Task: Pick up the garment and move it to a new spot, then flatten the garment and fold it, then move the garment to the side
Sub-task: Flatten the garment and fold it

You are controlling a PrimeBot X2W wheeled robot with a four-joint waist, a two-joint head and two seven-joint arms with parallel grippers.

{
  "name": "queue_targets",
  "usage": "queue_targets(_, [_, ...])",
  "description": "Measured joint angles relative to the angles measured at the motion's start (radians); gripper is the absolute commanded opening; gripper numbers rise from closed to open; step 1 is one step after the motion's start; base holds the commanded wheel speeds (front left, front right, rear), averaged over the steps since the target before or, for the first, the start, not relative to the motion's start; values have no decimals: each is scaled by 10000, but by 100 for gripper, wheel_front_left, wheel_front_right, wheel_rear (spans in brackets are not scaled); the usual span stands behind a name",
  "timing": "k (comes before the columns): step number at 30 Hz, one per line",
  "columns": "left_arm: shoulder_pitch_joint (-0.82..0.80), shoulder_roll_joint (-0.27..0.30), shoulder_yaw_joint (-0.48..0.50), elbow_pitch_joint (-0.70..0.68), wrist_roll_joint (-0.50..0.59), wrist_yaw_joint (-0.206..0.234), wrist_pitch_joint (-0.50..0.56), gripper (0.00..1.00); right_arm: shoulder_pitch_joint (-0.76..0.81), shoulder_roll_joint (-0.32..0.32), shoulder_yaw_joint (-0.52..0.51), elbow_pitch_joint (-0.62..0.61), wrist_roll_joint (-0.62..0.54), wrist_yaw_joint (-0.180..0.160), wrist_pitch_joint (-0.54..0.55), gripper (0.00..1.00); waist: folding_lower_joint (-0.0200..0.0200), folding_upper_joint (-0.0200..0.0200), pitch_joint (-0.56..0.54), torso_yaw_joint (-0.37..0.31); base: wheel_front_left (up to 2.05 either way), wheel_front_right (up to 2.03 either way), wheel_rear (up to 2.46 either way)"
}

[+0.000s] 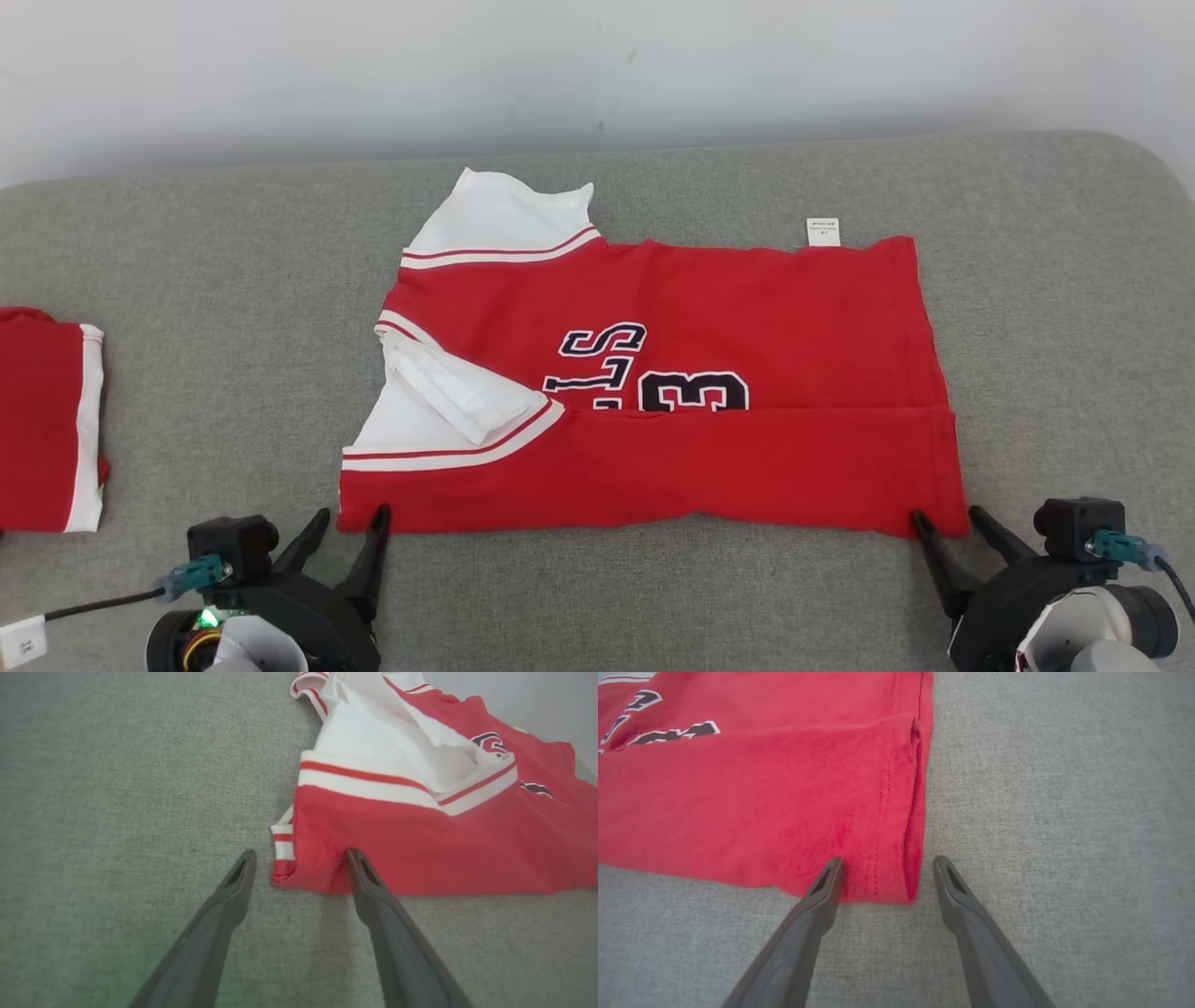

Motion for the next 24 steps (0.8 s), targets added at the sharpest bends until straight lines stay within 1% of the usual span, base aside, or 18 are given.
queue_targets(1, [-47,-59,6,82,-25,-15,-13,100,-45,36,29,105,0,0,0,87,0,0,20,8,0,0,0])
queue_targets(2, [-71,-105,-23,178,-25,-29,13,100,-97,52,56,176,0,0,-2,45,0,1,37,18,0,0,0])
queue_targets(3, [-85,-138,-54,253,-23,-40,15,88,-146,58,61,244,2,0,-12,24,0,0,46,31,0,0,0])
queue_targets(4, [-96,-159,-61,326,-25,-104,8,42,-187,69,84,290,8,0,-17,0,0,0,45,41,0,0,0])
queue_targets(5, [-106,-180,-69,418,-25,-113,-2,18,-223,94,109,343,12,0,-42,0,0,0,30,43,0,0,0])
queue_targets(6, [-117,-215,-67,502,-44,-132,-17,0,-259,123,132,408,44,0,-48,0,0,0,6,45,0,0,0])
queue_targets(12, [-12,-385,-98,926,-192,-382,-232,0,-219,48,125,589,291,2,-224,0,0,0,-329,64,0,0,0])
queue_targets(16, [569,-385,-111,819,-301,-456,-420,0,208,-119,117,472,431,2,-207,0,0,0,-801,64,0,0,0])
queue_targets(21, [1287,-305,-105,265,-389,-336,-520,0,725,-199,-35,134,525,2,-117,0,-1,0,-1189,59,0,0,0])
queue_targets(24, [1916,-222,-52,-341,-587,-86,-591,0,1311,-188,-347,-178,688,8,-38,0,-1,0,-1442,83,0,0,0])
